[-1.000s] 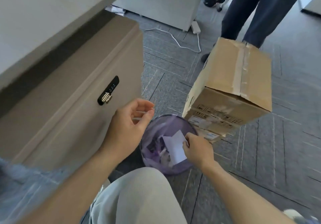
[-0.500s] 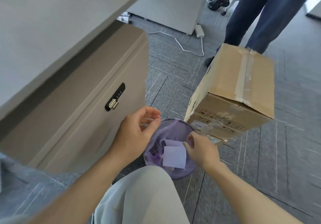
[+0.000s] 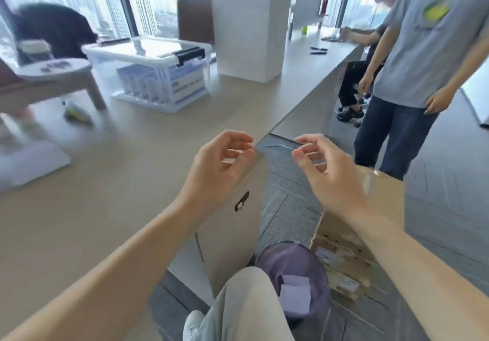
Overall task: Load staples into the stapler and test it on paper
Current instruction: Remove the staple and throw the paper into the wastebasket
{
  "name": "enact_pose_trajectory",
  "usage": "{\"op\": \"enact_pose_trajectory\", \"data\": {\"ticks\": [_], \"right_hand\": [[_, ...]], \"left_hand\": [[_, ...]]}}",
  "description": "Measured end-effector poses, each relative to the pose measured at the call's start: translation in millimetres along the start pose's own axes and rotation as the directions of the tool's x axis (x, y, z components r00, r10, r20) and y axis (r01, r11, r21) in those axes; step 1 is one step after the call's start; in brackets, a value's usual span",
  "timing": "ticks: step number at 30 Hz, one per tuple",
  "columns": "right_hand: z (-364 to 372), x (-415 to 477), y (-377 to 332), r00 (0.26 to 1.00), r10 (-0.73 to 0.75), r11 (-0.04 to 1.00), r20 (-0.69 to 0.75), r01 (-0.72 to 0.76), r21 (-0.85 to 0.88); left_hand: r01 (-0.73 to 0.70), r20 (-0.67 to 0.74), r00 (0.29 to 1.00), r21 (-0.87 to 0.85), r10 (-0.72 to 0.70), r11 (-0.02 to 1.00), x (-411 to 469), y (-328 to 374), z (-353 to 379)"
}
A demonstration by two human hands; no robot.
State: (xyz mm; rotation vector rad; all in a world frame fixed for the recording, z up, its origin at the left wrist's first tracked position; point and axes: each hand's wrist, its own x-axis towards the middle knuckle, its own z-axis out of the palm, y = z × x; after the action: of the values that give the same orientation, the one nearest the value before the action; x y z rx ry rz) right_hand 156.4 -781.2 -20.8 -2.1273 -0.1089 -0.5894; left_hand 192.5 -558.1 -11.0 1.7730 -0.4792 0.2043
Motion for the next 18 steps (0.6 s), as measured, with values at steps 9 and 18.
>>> {"op": "enact_pose_trajectory", "data": {"ticks": [9,18], "right_hand": [[45,8,-185,0.948,-0.314,0.894,0.055,0.276,0.354],[207,-15,-287,0.830,-0.495,0.754,0.256,0.265,0.601]], "left_hand": [[-0.106,-0.247,0.956,0.207,0.157,0.973,-68,106,-175],[0.123,-0.495,0.862,0.416,0.111,0.901,-180,100,-335]]}}
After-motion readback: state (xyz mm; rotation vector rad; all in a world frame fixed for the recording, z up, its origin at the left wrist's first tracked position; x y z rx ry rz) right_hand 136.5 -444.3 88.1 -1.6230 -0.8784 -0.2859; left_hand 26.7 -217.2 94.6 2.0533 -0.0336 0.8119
